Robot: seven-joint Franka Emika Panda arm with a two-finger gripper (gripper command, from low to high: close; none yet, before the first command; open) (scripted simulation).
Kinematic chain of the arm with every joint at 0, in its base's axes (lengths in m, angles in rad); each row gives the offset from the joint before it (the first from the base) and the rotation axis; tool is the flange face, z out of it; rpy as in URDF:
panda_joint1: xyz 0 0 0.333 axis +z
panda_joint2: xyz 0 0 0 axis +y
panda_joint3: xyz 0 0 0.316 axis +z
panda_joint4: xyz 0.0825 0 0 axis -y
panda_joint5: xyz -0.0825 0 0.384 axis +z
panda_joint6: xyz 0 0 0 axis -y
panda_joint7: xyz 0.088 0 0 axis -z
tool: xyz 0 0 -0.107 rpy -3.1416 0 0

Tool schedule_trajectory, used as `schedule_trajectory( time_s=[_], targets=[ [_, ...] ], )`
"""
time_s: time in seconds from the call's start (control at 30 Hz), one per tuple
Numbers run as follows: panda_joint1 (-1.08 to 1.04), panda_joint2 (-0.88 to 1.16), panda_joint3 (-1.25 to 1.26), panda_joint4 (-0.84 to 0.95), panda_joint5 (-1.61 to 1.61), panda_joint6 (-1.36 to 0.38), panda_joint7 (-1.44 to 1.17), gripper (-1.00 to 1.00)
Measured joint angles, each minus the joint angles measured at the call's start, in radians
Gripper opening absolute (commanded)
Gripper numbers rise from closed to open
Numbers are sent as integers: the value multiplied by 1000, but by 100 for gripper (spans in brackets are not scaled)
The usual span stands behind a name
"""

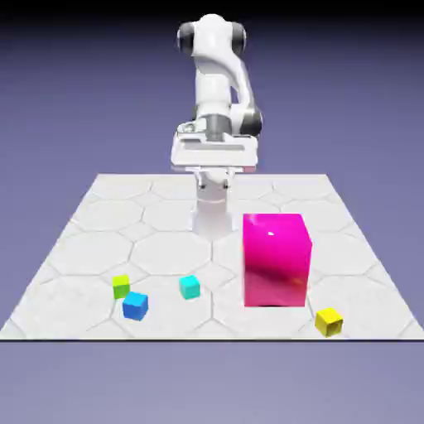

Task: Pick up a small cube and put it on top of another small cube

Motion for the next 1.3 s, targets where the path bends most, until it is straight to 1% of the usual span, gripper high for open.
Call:
schedule_trajectory(
  time_s=[1.3],
  targets=[
    [363, -652, -1413, -38, -1377, -370, -14, 0]
  ],
)
